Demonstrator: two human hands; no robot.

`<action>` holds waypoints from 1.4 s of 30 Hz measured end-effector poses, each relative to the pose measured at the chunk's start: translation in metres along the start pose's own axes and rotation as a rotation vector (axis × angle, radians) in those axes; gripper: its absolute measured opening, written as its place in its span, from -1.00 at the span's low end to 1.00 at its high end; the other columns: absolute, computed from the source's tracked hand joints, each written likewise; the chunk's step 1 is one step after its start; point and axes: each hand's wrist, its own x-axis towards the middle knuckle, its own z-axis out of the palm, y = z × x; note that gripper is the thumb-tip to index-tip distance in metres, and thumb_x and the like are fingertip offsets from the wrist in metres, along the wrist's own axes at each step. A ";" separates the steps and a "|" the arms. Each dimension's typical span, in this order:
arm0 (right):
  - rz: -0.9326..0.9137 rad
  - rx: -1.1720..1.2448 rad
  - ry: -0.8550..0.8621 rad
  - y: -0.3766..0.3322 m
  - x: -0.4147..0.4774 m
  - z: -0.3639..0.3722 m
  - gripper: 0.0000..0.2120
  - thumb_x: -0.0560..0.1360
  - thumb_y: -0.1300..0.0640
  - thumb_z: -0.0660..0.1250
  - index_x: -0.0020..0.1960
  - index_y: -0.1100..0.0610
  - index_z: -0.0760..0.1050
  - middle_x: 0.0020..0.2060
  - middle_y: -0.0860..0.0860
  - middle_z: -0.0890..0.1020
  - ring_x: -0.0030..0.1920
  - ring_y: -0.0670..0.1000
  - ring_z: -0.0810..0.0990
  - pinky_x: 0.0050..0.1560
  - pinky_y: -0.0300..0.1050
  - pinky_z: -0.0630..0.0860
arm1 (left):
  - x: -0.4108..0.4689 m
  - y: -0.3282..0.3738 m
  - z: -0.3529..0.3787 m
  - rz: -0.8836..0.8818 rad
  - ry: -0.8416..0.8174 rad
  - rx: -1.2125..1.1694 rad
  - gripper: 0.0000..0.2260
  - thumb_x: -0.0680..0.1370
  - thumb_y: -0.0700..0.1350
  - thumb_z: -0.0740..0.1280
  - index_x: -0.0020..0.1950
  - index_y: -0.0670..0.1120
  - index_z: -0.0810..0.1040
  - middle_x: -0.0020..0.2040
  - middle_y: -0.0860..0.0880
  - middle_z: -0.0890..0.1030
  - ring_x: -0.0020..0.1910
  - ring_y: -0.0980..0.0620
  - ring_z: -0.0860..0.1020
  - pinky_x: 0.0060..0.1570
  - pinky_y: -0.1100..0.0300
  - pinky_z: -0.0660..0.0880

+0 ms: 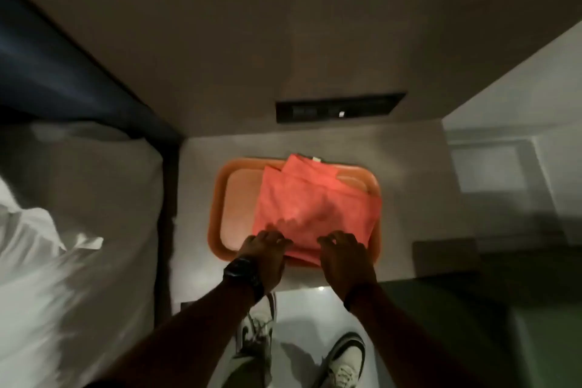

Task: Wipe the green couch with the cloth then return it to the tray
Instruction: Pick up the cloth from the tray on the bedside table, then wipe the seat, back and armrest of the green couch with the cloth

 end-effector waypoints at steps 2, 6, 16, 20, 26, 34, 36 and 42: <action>-0.033 -0.015 -0.041 0.001 0.014 0.030 -0.82 0.51 0.17 0.30 0.09 0.13 0.58 0.02 0.16 0.65 0.03 0.23 0.59 -0.02 0.09 0.54 | 0.021 -0.010 0.017 -0.006 -0.005 0.019 -0.59 0.53 -0.02 0.17 0.39 0.06 0.31 0.44 -0.06 0.31 0.36 -0.13 0.29 0.30 -0.05 0.31; -0.046 0.001 -0.110 0.004 0.026 0.059 -0.88 0.54 0.12 0.28 0.00 0.13 0.56 -0.03 0.14 0.62 0.00 0.22 0.58 -0.01 0.11 0.55 | 0.038 -0.023 0.042 0.053 0.074 0.000 -0.68 0.49 -0.03 0.24 0.26 0.09 0.43 0.38 -0.05 0.38 0.25 -0.15 0.40 0.19 -0.07 0.41; -0.241 -0.101 -0.011 0.018 0.034 0.059 -0.80 0.43 0.21 0.37 0.04 0.21 0.57 -0.12 0.17 0.65 -0.12 0.23 0.63 -0.08 0.06 0.55 | 0.055 -0.024 0.051 0.110 0.230 0.224 -0.61 0.44 0.07 0.32 0.20 -0.08 0.47 0.20 -0.12 0.49 0.08 -0.18 0.49 0.00 -0.08 0.49; -0.240 -0.061 -0.053 0.019 0.033 0.049 -0.72 0.45 0.20 0.29 0.15 0.21 0.47 0.06 0.18 0.59 0.09 0.24 0.53 0.17 0.15 0.41 | 0.057 -0.014 0.040 0.074 0.239 0.311 -0.60 0.51 0.05 0.26 0.28 -0.12 0.39 0.15 -0.16 0.54 0.05 -0.22 0.51 0.02 -0.10 0.47; -0.186 0.279 0.290 0.033 -0.003 -0.012 -0.70 0.41 0.23 0.25 0.12 0.31 0.49 -0.12 0.27 0.63 -0.12 0.25 0.60 -0.09 0.07 0.50 | 0.038 0.039 -0.030 0.280 0.415 0.071 -0.76 0.48 -0.21 0.23 0.11 -0.18 0.57 -0.04 -0.27 0.65 -0.13 -0.25 0.61 -0.06 -0.04 0.51; -0.023 0.455 0.970 0.100 -0.139 -0.155 -0.70 0.31 0.10 0.09 -0.24 0.28 0.49 -0.46 0.05 0.45 -0.49 0.21 0.46 -0.46 -0.20 0.22 | -0.003 0.161 -0.119 0.669 0.563 -0.037 -0.75 0.53 0.04 0.27 0.18 0.04 0.52 0.09 0.29 0.50 0.10 0.25 0.47 0.13 0.29 0.38; 0.033 0.482 1.038 0.131 -0.192 -0.181 -0.70 0.31 0.11 0.11 -0.18 0.29 0.51 -0.43 0.03 0.42 -0.42 0.21 0.48 -0.46 -0.11 0.32 | -0.001 0.210 -0.124 0.645 0.538 -0.020 -0.61 0.48 0.12 0.30 0.23 -0.05 0.51 0.10 0.19 0.54 0.11 0.10 0.51 0.12 0.10 0.44; 0.278 0.293 1.304 0.244 -0.408 -0.235 -0.80 0.38 0.23 0.08 -0.23 0.30 0.45 -0.38 0.00 0.34 -0.40 -0.04 0.29 -0.33 -0.19 0.23 | -0.070 0.473 -0.083 1.198 0.592 -0.086 -0.81 0.45 0.00 0.29 0.05 0.04 0.55 -0.06 0.27 0.54 -0.08 0.24 0.51 -0.01 0.34 0.39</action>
